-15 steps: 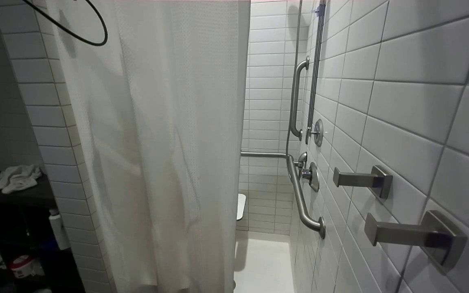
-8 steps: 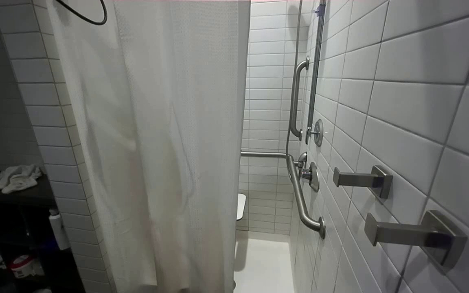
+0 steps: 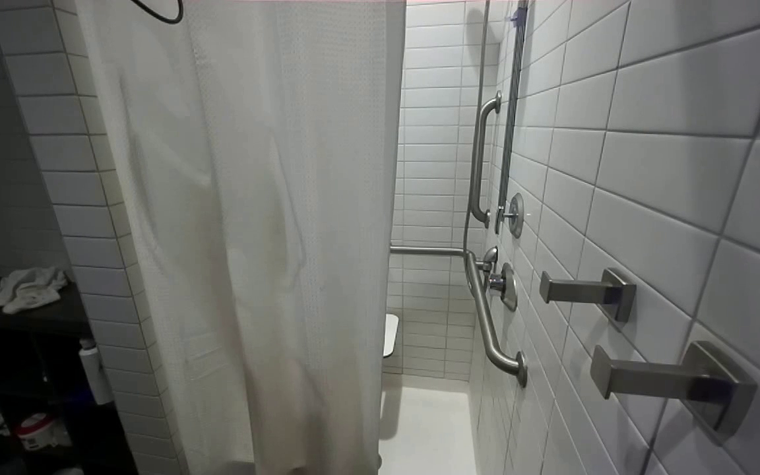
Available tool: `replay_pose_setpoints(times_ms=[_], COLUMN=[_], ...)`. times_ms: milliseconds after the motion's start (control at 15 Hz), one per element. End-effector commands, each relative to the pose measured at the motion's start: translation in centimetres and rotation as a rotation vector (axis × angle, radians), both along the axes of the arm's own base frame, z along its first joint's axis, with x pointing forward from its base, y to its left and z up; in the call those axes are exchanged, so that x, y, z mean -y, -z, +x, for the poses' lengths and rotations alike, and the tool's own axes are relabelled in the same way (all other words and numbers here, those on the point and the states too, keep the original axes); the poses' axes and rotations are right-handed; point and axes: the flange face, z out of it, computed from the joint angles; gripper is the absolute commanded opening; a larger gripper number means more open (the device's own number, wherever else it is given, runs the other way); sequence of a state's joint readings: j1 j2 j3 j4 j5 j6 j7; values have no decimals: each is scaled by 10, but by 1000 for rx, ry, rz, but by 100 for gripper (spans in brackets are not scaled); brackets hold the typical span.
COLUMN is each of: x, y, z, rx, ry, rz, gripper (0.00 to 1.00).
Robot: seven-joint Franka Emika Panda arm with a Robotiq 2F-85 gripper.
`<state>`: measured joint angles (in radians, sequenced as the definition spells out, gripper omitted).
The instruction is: Move the shower curtain to the right
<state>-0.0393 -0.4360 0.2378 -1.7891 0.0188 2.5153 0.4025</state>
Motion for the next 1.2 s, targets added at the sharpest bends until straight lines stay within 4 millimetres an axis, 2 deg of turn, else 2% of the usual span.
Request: replay_pose_setpoints(times_ms=[0, 267, 533, 600, 667, 800, 1133], x=[4, 6, 8, 9, 10, 12, 18], y=[-21, -37, -49, -50, -51, -52, -52], z=[21, 28, 25, 24, 23, 21, 18], rx=[-10, 0, 12, 14, 12, 12, 17], ry=[36, 52, 58, 60, 59, 61, 68], rz=[23, 25, 25, 24, 23, 25, 27], gripper=[100, 100, 100, 75, 73, 61, 21])
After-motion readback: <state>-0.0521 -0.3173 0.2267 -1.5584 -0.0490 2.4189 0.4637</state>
